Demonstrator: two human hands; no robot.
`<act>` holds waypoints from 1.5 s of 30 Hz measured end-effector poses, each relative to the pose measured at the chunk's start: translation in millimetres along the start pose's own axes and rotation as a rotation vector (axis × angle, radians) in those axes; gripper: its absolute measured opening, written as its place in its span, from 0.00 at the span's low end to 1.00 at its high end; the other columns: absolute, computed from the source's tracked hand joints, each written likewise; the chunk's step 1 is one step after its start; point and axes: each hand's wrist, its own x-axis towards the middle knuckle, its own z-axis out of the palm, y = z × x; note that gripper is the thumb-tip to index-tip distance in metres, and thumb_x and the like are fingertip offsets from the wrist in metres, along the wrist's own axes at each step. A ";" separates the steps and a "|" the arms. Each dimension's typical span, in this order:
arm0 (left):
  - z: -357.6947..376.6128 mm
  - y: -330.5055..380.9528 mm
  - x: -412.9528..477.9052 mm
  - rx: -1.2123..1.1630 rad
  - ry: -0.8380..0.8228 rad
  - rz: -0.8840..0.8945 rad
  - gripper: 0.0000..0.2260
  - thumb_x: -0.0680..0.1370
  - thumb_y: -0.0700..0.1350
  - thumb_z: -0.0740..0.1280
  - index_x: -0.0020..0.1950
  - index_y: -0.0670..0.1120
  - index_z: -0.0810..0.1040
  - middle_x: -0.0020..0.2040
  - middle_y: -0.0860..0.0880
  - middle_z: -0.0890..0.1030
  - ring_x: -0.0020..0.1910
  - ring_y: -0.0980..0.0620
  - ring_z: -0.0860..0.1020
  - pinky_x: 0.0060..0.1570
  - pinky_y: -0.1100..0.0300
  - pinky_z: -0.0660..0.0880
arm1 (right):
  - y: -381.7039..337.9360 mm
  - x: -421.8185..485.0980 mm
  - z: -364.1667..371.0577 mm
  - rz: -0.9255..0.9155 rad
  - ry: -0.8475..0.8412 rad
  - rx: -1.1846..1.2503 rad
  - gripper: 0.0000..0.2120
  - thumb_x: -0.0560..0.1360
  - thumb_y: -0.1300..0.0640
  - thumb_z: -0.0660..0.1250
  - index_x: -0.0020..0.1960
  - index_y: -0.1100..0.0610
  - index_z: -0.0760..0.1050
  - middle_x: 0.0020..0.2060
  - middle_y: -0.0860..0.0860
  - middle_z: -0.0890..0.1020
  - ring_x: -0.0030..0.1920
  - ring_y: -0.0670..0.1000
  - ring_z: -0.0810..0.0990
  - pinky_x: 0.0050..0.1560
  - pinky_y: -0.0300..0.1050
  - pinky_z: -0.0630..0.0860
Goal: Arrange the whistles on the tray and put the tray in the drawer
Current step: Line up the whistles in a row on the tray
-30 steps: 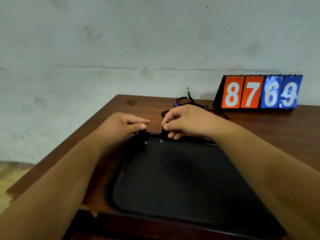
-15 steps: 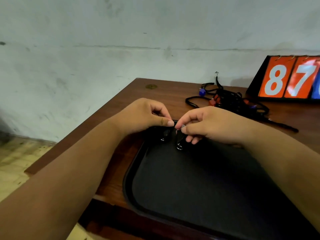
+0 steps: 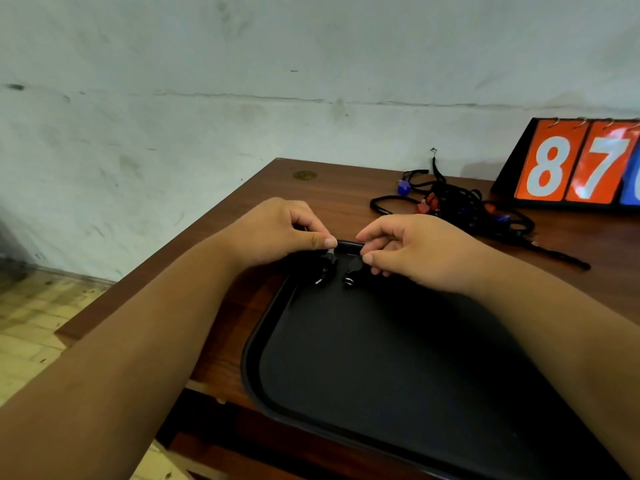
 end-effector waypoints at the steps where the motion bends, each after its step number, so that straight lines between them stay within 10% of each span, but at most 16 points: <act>1: -1.8 0.1 -1.0 -0.003 -0.017 -0.003 0.05 0.76 0.58 0.80 0.48 0.59 0.91 0.52 0.56 0.85 0.53 0.58 0.83 0.57 0.60 0.76 | 0.2 0.2 -0.1 -0.005 0.009 -0.002 0.14 0.82 0.56 0.74 0.66 0.47 0.81 0.49 0.44 0.89 0.48 0.42 0.89 0.56 0.45 0.86; 11: -7.1 2.2 -5.4 0.034 -0.152 -0.038 0.10 0.74 0.57 0.81 0.55 0.61 0.89 0.56 0.56 0.81 0.53 0.61 0.80 0.52 0.70 0.72 | -1.3 4.0 7.5 0.021 0.126 -0.363 0.17 0.77 0.31 0.71 0.52 0.44 0.83 0.44 0.42 0.84 0.47 0.42 0.82 0.48 0.39 0.79; 24: -5.4 0.5 -2.2 0.011 -0.158 -0.009 0.06 0.78 0.56 0.78 0.54 0.60 0.89 0.55 0.55 0.81 0.50 0.62 0.80 0.54 0.63 0.73 | -0.7 12.0 13.5 -0.084 0.068 -0.313 0.25 0.82 0.39 0.71 0.77 0.41 0.75 0.51 0.38 0.83 0.53 0.38 0.81 0.56 0.37 0.76; 45: -3.5 -2.5 0.3 0.000 -0.144 0.000 0.04 0.79 0.54 0.78 0.53 0.62 0.89 0.54 0.55 0.81 0.52 0.56 0.81 0.59 0.54 0.78 | 5.5 14.0 12.8 -0.074 0.088 -0.221 0.11 0.81 0.46 0.75 0.62 0.39 0.83 0.50 0.35 0.85 0.51 0.30 0.80 0.49 0.27 0.73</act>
